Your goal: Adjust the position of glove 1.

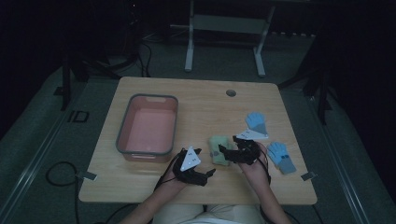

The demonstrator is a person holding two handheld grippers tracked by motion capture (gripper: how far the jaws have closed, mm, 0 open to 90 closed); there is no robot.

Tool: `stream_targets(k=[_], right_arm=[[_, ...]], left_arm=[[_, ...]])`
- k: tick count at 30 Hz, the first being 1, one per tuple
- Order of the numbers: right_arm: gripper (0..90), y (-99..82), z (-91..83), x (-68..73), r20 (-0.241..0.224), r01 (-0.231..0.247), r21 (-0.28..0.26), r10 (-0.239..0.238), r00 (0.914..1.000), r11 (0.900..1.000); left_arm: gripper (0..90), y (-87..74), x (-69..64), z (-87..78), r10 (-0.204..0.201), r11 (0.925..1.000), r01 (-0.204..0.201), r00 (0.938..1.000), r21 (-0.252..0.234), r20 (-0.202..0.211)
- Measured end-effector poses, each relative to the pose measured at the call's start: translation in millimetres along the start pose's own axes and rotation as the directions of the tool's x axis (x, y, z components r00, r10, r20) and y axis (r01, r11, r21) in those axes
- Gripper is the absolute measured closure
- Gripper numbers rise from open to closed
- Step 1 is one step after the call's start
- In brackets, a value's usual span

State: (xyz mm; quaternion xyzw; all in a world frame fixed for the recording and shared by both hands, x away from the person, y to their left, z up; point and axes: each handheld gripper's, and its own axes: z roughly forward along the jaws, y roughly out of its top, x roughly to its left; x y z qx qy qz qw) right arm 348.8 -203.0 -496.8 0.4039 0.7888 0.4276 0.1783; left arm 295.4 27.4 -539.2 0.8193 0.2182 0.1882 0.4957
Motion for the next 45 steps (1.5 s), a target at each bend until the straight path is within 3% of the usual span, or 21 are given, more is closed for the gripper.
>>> stream_targets(k=[1, 3, 6, 7, 9, 11, 12, 14, 16, 18, 19, 21, 26, 29, 31, 33, 35, 37, 41, 43, 45], right_arm=[[18.9, 0.6, -1.9, -2.0, -0.013, -0.007, -0.018, 0.006, 0.9999, 0.9998], [13.8, 2.1, -6.6, -6.0, -0.039, -0.022, -0.050, 0.020, 0.9990, 0.9985], [13.1, 2.1, -8.6, -11.0, -0.045, -0.018, -0.028, 0.017, 0.9989, 0.9995], [15.5, 1.4, -9.3, -12.8, -0.046, -0.020, -0.033, 0.018, 0.9988, 0.9993], [16.9, 1.9, -7.8, -18.0, -0.095, -0.036, -0.026, 0.034, 0.9949, 0.9990], [16.8, 4.0, -6.7, -22.8, -0.122, -0.020, -0.054, 0.014, 0.9924, 0.9984], [17.2, 6.8, -5.0, -26.4, -0.153, -0.033, -0.052, 0.025, 0.9878, 0.9981], [16.8, 11.8, -1.0, -30.3, -0.160, -0.054, -0.007, 0.052, 0.9857, 0.9985], [11.4, 16.8, 6.2, -32.7, -0.170, -0.059, 0.022, 0.062, 0.9835, 0.9980], [13.2, 19.8, 15.3, -35.3, -0.185, -0.048, 0.045, 0.056, 0.9812, 0.9978], [20.1, 20.2, 18.6, -36.7, -0.182, -0.048, 0.046, 0.055, 0.9817, 0.9978], [41.2, 20.6, 27.3, -41.7, -0.160, -0.053, 0.072, 0.064, 0.9851, 0.9960], [37.3, 14.8, 52.8, -51.8, -0.184, -0.081, 0.140, 0.107, 0.9772, 0.9869], [33.5, 10.9, 60.6, -52.9, -0.177, -0.086, 0.169, 0.116, 0.9773, 0.9819], [31.9, 3.8, 70.2, -55.6, -0.185, -0.099, 0.210, 0.139, 0.9728, 0.9727], [31.4, -0.1, 75.3, -58.9, -0.209, -0.126, 0.239, 0.178, 0.9617, 0.9628], [33.4, -2.0, 78.5, -60.3, -0.228, -0.136, 0.256, 0.196, 0.9536, 0.9571], [39.5, -1.1, 79.2, -58.9, -0.252, -0.112, 0.270, 0.183, 0.9502, 0.9563], [50.4, -0.3, 79.0, -55.8, -0.258, -0.088, 0.284, 0.164, 0.9522, 0.9547], [57.4, -1.0, 78.1, -55.5, -0.263, -0.085, 0.279, 0.162, 0.9512, 0.9564], [62.2, -0.8, 76.4, -53.2, -0.255, -0.079, 0.269, 0.150, 0.9551, 0.9599]], left_arm=[[14.3, 2.4, -0.4, 1.1, 0.037, 0.9992, -0.037, 0.9981, 0.012, 0.050], [17.6, 6.2, -2.6, 5.9, 0.088, 0.9947, -0.093, 0.9919, 0.044, 0.091], [28.0, 12.0, -9.1, 14.5, 0.184, 0.9795, -0.193, 0.9744, 0.059, 0.129], [29.6, 13.8, -11.0, 18.2, 0.221, 0.9709, -0.231, 0.9665, 0.064, 0.130], [35.8, 17.9, -12.3, 25.6, 0.274, 0.9549, -0.287, 0.9501, 0.075, 0.149], [40.1, 21.9, -11.4, 33.6, 0.323, 0.9372, -0.339, 0.9317, 0.080, 0.166], [42.8, 23.2, -10.5, 36.2, 0.333, 0.9328, -0.350, 0.9274, 0.084, 0.170], [47.5, 26.5, -7.5, 43.9, 0.373, 0.9121, -0.396, 0.9085, 0.106, 0.189], [50.8, 28.7, -4.4, 50.1, 0.392, 0.8971, -0.423, 0.8951, 0.127, 0.212], [52.7, 29.5, -2.6, 55.2, 0.415, 0.8803, -0.451, 0.8829, 0.149, 0.221], [54.0, 30.0, -1.2, 57.7, 0.415, 0.8765, -0.455, 0.8802, 0.158, 0.230], [54.6, 32.3, 2.8, 60.5, 0.409, 0.8766, -0.451, 0.8822, 0.168, 0.233], [54.8, 33.0, 9.2, 65.1, 0.408, 0.8694, -0.457, 0.8783, 0.188, 0.250], [54.9, 32.3, 11.7, 66.0, 0.400, 0.8733, -0.450, 0.8812, 0.187, 0.253], [55.8, 29.0, 13.4, 67.0, 0.408, 0.8731, -0.456, 0.8771, 0.172, 0.253], [58.2, 26.7, 13.9, 67.6, 0.411, 0.8743, -0.458, 0.8745, 0.161, 0.258], [59.4, 25.9, 13.2, 67.8, 0.429, 0.8639, -0.477, 0.8653, 0.162, 0.259], [59.7, 26.0, 12.3, 68.4, 0.440, 0.8561, -0.489, 0.8595, 0.167, 0.259], [59.5, 24.4, 11.7, 69.1, 0.451, 0.8504, -0.499, 0.8549, 0.167, 0.256], [59.5, 21.0, 9.6, 69.7, 0.488, 0.8334, -0.529, 0.8405, 0.160, 0.236], [60.3, 20.0, 7.2, 71.0, 0.509, 0.8222, -0.544, 0.8341, 0.167, 0.214]])
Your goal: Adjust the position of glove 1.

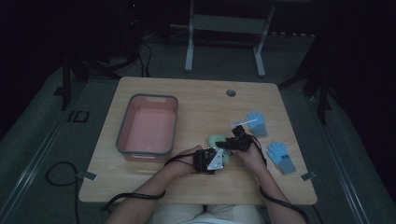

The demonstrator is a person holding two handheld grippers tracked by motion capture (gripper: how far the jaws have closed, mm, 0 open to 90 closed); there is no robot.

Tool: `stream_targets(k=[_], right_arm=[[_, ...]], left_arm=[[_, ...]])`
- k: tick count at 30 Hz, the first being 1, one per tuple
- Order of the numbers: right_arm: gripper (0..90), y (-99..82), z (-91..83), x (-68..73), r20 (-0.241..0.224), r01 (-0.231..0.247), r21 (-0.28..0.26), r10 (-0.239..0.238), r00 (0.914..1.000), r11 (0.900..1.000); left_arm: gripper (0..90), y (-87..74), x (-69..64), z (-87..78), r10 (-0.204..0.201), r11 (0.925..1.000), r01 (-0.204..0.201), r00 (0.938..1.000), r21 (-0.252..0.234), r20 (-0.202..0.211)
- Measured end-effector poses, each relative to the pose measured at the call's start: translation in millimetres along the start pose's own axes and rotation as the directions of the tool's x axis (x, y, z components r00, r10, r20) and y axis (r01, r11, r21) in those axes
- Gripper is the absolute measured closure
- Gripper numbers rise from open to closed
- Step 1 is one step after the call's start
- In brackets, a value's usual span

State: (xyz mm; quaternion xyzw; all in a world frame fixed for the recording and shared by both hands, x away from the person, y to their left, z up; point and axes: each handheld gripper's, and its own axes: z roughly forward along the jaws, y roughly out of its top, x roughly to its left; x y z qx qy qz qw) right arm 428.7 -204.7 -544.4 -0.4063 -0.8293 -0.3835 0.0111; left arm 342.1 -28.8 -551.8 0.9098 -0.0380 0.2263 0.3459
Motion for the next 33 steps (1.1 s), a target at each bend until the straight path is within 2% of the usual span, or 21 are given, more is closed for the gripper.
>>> stream_targets(k=[1, 2, 4, 5, 7, 12, 14, 15, 16, 17, 18, 20, 23, 26, 29, 33], right_arm=[[64.0, 0.1, -0.3, 0.9, 0.005, 0.003, -0.002, -0.003, 1.0000, 1.0000], [65.6, 0.4, -0.8, 2.5, 0.014, 0.008, -0.003, -0.008, 0.9999, 1.0000], [66.7, 0.7, -1.1, 3.6, 0.022, 0.012, -0.003, -0.012, 0.9997, 0.9999], [66.7, 1.1, -1.4, 4.6, 0.026, 0.014, -0.003, -0.014, 0.9996, 0.9999], [69.1, 1.5, -1.8, 6.5, 0.036, 0.017, -0.009, -0.017, 0.9992, 0.9998], [69.9, 1.7, -2.3, 6.2, 0.033, 0.009, -0.016, -0.009, 0.9994, 0.9998], [69.9, 2.0, -2.3, 6.1, 0.034, 0.009, -0.015, -0.009, 0.9994, 0.9998], [70.0, 2.1, -2.1, 6.2, 0.034, 0.010, -0.015, -0.009, 0.9994, 0.9998], [70.0, 2.1, -2.2, 6.3, 0.036, 0.012, -0.014, -0.012, 0.9993, 0.9998], [69.9, 1.9, -2.1, 6.4, 0.037, 0.013, -0.015, -0.013, 0.9992, 0.9998], [69.9, 1.8, -2.1, 6.5, 0.037, 0.012, -0.016, -0.012, 0.9993, 0.9998], [69.9, 1.6, -2.2, 6.3, 0.036, 0.009, -0.017, -0.008, 0.9993, 0.9998], [69.9, 1.6, -1.9, 7.3, 0.043, 0.010, -0.017, -0.009, 0.9990, 0.9998], [70.0, 1.5, -1.6, 8.0, 0.050, 0.012, -0.022, -0.011, 0.9987, 0.9997], [70.4, 1.8, -1.9, 7.5, 0.053, 0.011, -0.030, -0.009, 0.9986, 0.9995], [70.9, 3.1, -4.3, 7.9, 0.048, 0.003, -0.035, -0.001, 0.9988, 0.9994]], left_arm=[[62.4, 1.9, 0.0, 0.3, 0.005, 0.9999, -0.004, 0.9998, 0.016, -0.020], [68.5, 3.2, 1.2, 0.1, -0.002, 0.9997, 0.002, 0.9996, 0.026, -0.028], [74.8, 4.5, 3.2, 0.1, -0.014, 0.9993, 0.015, 0.9996, 0.034, -0.025], [74.8, 4.5, 3.2, 0.1, -0.014, 0.9993, 0.015, 0.9996, 0.034, -0.025], [78.9, 6.9, 8.2, -0.9, -0.067, 0.9967, 0.067, 0.9977, 0.046, -0.012], [80.1, 7.2, 8.7, -2.4, -0.096, 0.9944, 0.096, 0.9953, 0.044, -0.016], [76.4, 7.8, 7.6, -2.5, -0.090, 0.9950, 0.091, 0.9956, 0.042, -0.025], [71.6, 9.1, 4.4, -4.2, -0.053, 0.9976, 0.054, 0.9981, 0.044, -0.033], [62.9, 9.6, 4.0, -4.9, -0.055, 0.9977, 0.056, 0.9984, 0.038, -0.016], [55.8, 10.1, 3.2, -5.0, -0.048, 0.9976, 0.049, 0.9986, 0.050, -0.022], [53.2, 9.9, 1.9, -4.5, -0.023, 0.9974, 0.025, 0.9991, 0.068, -0.035], [53.6, 7.7, 0.7, -2.9, 0.009, 0.9959, -0.005, 0.9987, 0.090, -0.051], [61.1, 3.7, 0.4, 0.3, 0.056, 0.9921, -0.045, 0.9945, 0.117, -0.089], [69.3, 2.6, 0.6, 1.7, 0.047, 0.9937, -0.034, 0.9925, 0.107, -0.113], [75.7, 4.4, 4.1, -0.8, 0.011, 0.9944, 0.000, 0.9949, 0.105, -0.100], [77.3, 9.0, 9.1, -7.6, 0.009, 0.9925, 0.002, 0.9962, 0.122, -0.087]])
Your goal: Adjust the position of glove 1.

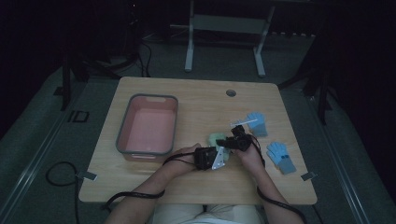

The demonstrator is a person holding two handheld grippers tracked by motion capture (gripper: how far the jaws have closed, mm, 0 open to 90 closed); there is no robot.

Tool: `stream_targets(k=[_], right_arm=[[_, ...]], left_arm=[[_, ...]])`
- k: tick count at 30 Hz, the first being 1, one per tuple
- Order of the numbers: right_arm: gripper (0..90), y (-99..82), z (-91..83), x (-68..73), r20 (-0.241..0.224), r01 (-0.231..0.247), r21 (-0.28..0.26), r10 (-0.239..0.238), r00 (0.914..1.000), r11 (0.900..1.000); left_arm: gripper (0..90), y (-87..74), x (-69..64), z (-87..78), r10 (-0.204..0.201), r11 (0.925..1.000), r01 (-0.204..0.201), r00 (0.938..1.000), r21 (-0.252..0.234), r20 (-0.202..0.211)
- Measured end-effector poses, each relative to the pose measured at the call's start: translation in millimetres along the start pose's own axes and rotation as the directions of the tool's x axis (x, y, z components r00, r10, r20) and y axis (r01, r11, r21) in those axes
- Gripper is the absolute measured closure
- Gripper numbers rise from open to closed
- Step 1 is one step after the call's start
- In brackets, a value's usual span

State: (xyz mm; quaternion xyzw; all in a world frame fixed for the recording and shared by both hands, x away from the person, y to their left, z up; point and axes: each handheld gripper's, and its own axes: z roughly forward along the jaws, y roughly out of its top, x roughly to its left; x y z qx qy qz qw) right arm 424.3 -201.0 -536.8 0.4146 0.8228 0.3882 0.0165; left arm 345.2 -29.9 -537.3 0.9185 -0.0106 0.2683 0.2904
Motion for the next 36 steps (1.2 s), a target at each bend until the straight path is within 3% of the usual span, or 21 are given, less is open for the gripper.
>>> stream_targets(k=[6, 18, 31, 36], right_arm=[[71.4, 8.7, -11.1, 6.5, -0.022, 0.010, -0.037, -0.011, 0.9997, 0.9993], [71.6, 39.7, -32.3, 31.2, -0.051, 0.066, -0.098, -0.071, 0.9961, 0.9930], [71.6, 79.8, -26.2, 68.3, -0.080, 0.134, -0.123, -0.144, 0.9863, 0.9833], [71.6, 96.2, -15.7, 83.4, -0.105, 0.147, -0.127, -0.160, 0.9815, 0.9810]], left_arm=[[77.8, 7.5, 12.8, -19.3, -0.035, 0.9994, 0.035, 0.9993, -0.009, 0.010], [77.8, 15.7, 35.3, -61.9, -0.027, 0.9996, 0.027, 0.9996, 0.004, -0.010], [77.8, 3.4, 55.0, -105.3, -0.006, 0.9977, 0.008, 0.9993, 0.067, -0.038], [77.7, -11.9, 63.4, -125.9, -0.006, 0.9951, 0.011, 0.9985, 0.098, -0.055]])
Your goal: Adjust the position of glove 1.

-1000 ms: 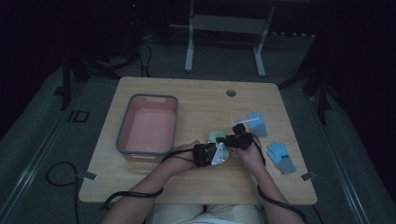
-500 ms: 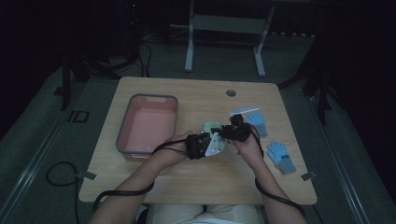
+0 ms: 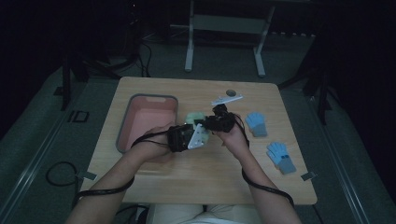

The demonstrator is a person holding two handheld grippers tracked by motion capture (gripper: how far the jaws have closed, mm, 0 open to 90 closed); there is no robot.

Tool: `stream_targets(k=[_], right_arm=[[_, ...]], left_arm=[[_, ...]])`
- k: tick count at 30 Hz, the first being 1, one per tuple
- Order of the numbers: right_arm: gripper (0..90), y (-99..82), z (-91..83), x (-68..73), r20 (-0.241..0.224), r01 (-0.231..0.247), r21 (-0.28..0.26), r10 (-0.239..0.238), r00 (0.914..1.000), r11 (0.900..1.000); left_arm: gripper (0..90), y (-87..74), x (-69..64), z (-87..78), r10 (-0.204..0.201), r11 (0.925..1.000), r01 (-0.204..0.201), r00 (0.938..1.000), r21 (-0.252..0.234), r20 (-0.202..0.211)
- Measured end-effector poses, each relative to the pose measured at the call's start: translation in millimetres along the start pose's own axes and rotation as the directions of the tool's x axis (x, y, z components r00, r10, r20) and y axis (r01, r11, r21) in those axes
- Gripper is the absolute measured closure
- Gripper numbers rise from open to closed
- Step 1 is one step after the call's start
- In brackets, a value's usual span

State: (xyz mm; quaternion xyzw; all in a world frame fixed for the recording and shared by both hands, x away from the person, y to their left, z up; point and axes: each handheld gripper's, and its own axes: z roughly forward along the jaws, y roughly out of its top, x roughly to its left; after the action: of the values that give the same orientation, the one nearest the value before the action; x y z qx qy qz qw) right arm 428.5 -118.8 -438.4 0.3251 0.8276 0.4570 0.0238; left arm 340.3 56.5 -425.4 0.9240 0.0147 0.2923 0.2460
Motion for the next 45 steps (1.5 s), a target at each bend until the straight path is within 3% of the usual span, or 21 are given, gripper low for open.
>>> stream_targets(k=[5, 9, 19, 22, 27, 30, 31, 32, 34, 36, 38, 39, 40, 41, 44, 45], right_arm=[[71.6, 11.5, 13.7, 9.7, -0.018, 0.014, -0.002, -0.014, 0.9997, 0.9999], [71.6, 25.8, 34.3, 22.4, -0.038, 0.019, -0.003, -0.019, 0.9991, 0.9998], [71.5, 48.8, 84.7, 50.6, -0.076, 0.045, 0.008, -0.044, 0.9961, 0.9989], [71.5, 51.9, 101.1, 56.3, -0.080, 0.044, 0.021, -0.042, 0.9959, 0.9988], [71.0, 51.2, 120.5, 56.0, -0.086, 0.023, 0.043, -0.020, 0.9961, 0.9988], [64.0, 48.7, 127.1, 52.8, -0.069, 0.015, 0.075, -0.010, 0.9976, 0.9971], [64.0, 48.7, 127.1, 52.8, -0.069, 0.015, 0.075, -0.010, 0.9976, 0.9971], [55.2, 46.2, 129.1, 48.8, -0.045, 0.007, 0.089, -0.003, 0.9990, 0.9960], [49.2, 42.6, 125.0, 43.4, -0.026, -0.007, 0.074, 0.009, 0.9996, 0.9972], [47.6, 39.1, 117.9, 36.5, 0.004, -0.021, 0.048, 0.021, 0.9998, 0.9986], [47.6, 37.6, 113.4, 32.7, 0.011, -0.035, 0.036, 0.034, 0.9994, 0.9988], [47.4, 34.9, 103.0, 25.4, 0.015, -0.066, 0.002, 0.066, 0.9977, 0.9978], [47.4, 33.7, 97.5, 22.6, 0.009, -0.081, -0.014, 0.081, 0.9967, 0.9966], [47.4, 32.6, 91.8, 20.4, 0.005, -0.088, -0.029, 0.088, 0.9961, 0.9957], [47.4, 30.2, 81.2, 17.5, 0.005, -0.092, -0.055, 0.093, 0.9957, 0.9942], [47.4, 28.1, 71.8, 15.5, 0.007, -0.091, -0.076, 0.092, 0.9958, 0.9930]], left_arm=[[77.7, -14.8, 3.3, -10.5, 0.000, 0.9999, 0.001, 0.9998, 0.016, -0.019], [77.7, -42.1, 9.2, -21.9, -0.027, 0.9996, 0.027, 0.9991, 0.000, -0.032], [77.7, -88.2, 13.7, -41.2, -0.057, 0.9953, 0.061, 0.9969, 0.075, -0.054], [77.7, -101.2, 14.5, -39.9, -0.057, 0.9928, 0.061, 0.9974, 0.103, -0.045], [77.7, -119.0, 14.1, -27.2, -0.109, 0.9875, 0.110, 0.9939, 0.112, -0.018], [77.6, -124.7, 14.1, -17.0, -0.123, 0.9851, 0.122, 0.9925, 0.121, 0.001], [77.5, -124.7, 14.1, -17.0, -0.123, 0.9851, 0.122, 0.9925, 0.121, 0.001], [77.4, -124.0, 12.6, -8.1, -0.126, 0.9814, 0.126, 0.9920, 0.145, -0.009], [77.3, -124.1, 13.8, -0.1, -0.121, 0.9780, 0.121, 0.9926, 0.170, -0.009], [77.2, -127.1, 17.8, 6.7, -0.156, 0.9728, 0.150, 0.9874, 0.177, 0.023], [77.2, -127.1, 17.8, 6.7, -0.156, 0.9728, 0.150, 0.9874, 0.177, 0.023], [76.9, -130.5, 22.8, 14.6, -0.200, 0.9608, 0.176, 0.9754, 0.214, 0.093], [76.6, -130.5, 22.8, 14.6, -0.200, 0.9608, 0.176, 0.9754, 0.214, 0.093], [76.1, -131.1, 22.9, 20.0, -0.206, 0.9530, 0.163, 0.9664, 0.256, 0.154], [74.4, -130.7, 21.5, 22.5, -0.197, 0.9515, 0.148, 0.9662, 0.270, 0.166], [69.6, -129.2, 21.3, 26.6, -0.207, 0.9446, 0.148, 0.9613, 0.293, 0.182]])
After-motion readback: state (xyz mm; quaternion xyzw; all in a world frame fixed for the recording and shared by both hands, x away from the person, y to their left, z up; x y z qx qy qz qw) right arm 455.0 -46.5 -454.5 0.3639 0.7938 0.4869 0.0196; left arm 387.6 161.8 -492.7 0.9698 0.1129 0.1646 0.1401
